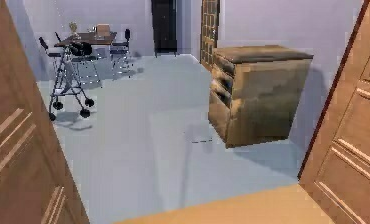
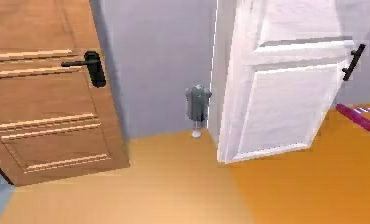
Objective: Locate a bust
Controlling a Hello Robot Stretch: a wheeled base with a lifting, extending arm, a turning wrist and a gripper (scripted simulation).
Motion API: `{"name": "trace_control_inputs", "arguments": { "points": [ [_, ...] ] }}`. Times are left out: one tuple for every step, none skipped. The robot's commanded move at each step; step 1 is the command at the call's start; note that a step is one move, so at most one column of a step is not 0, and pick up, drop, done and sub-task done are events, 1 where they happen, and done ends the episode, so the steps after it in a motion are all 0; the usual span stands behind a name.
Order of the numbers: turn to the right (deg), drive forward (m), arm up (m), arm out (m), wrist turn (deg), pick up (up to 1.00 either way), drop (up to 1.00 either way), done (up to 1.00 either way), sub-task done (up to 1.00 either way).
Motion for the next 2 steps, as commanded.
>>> {"name": "trace_control_inputs", "arguments": {
  "points": [
    [0.0, 1.00, 0.00, 0.00, 0.0, 0.00, 0.00, 0.00, 0.00],
    [0.0, 0.30, 0.00, 0.00, 0.0, 0.00, 0.00, 0.00, 0.00]
  ]
}}
